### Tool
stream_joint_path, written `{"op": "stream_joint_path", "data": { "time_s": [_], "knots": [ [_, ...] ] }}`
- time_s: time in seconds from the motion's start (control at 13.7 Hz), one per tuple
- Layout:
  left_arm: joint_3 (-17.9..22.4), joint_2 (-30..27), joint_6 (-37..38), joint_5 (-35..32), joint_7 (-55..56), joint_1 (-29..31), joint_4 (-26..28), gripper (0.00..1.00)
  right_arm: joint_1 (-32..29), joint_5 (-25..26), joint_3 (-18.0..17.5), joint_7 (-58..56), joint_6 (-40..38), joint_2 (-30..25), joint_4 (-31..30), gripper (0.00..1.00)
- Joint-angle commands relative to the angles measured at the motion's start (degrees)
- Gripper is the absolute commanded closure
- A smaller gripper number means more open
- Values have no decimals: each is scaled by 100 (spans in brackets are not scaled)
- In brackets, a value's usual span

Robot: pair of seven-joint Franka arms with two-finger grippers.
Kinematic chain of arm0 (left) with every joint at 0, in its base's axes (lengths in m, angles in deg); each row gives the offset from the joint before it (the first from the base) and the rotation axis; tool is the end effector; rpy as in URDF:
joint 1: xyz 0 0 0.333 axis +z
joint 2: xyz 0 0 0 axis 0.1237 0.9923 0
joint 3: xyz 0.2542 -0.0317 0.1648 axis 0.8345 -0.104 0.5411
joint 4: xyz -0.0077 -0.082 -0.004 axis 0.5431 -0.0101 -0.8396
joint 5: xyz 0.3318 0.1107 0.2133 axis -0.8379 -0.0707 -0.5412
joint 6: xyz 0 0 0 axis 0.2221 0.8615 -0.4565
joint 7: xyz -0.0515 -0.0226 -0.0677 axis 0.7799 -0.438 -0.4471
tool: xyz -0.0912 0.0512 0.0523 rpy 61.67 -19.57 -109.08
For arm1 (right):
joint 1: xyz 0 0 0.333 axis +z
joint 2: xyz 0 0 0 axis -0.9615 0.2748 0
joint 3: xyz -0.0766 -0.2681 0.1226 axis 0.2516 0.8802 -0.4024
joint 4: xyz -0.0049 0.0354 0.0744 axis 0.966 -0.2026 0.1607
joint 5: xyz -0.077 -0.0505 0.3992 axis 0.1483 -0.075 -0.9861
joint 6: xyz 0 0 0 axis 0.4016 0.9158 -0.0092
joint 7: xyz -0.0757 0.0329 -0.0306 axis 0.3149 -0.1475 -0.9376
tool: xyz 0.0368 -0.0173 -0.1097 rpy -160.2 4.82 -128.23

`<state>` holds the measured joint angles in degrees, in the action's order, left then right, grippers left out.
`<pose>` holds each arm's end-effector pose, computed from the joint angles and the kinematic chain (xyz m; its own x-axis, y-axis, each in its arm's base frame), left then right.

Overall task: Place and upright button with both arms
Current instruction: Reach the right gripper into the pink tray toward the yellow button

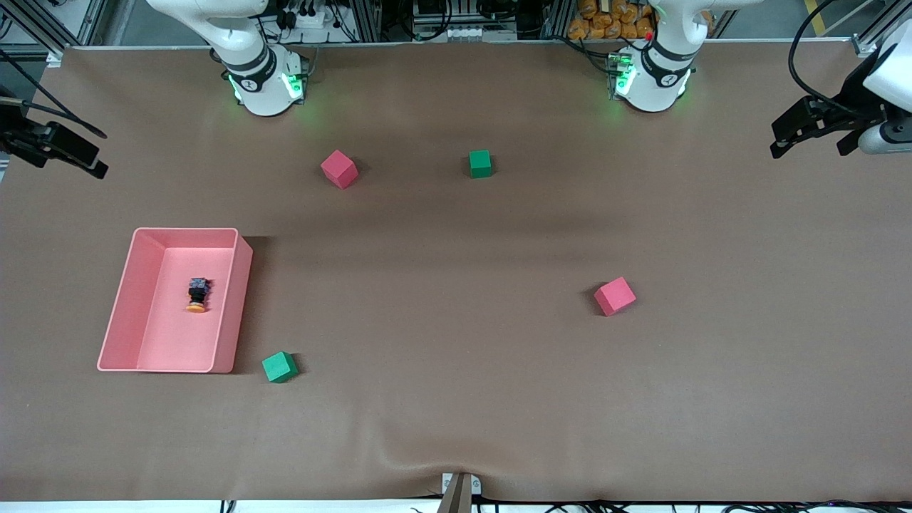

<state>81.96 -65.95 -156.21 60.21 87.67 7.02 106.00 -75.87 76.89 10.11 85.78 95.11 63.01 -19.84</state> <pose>0.5210 -0.0473 0.6329 0.9993 0.0272 0.0239 0.0275 -0.9996 -0.0118 0.5442 -0.0141 0.6412 0.9745 -0.2238 -0.0165 -0.2241 -0.9743 -0.0238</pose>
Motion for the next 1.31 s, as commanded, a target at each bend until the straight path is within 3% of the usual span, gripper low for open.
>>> {"op": "stream_joint_path", "data": {
  "time_s": [0.0,0.66,1.02,1.24],
  "knots": [
    [-51,80,165,-59,-57,-9,-193,0,-2,-103,97,-176,-56,80,150,0],
    [2,80,227,-33,-110,52,-184,0,85,-103,114,-195,-56,150,150,0],
    [10,71,341,-42,-110,61,-202,0,-143,-173,132,-457,-21,1290,159,0],
    [19,71,394,-42,-118,70,-202,0,-389,-252,132,-1037,994,1951,-270,0]
  ]
}}
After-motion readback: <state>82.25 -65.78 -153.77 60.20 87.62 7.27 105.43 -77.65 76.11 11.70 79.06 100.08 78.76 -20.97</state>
